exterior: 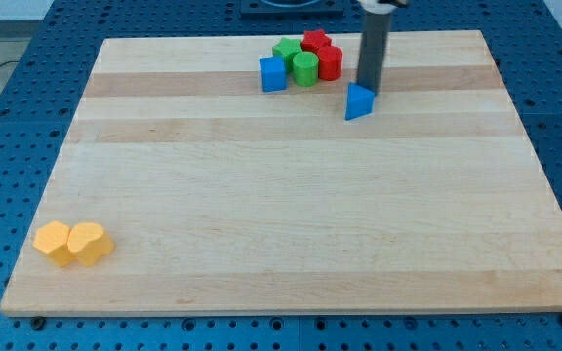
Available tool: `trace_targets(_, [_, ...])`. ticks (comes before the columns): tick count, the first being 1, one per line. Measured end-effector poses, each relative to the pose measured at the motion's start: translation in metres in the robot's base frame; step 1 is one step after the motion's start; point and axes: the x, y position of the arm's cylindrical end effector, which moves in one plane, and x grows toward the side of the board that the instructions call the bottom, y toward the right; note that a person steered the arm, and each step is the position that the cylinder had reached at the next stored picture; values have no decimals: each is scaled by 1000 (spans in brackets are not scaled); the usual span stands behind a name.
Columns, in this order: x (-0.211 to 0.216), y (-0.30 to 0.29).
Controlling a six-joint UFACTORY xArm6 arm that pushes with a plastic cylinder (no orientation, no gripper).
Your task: Push the blue triangle to the right side of the yellow heart
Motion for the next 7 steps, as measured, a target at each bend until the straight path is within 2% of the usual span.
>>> trace_targets(1, [39,2])
trace_targets(2, [43,-7])
trace_targets(3, [29,13])
trace_targets(4, [19,-3])
trace_targets(5, [45,-50])
trace_targets(6, [91,-105])
trace_targets(7, [112,-140])
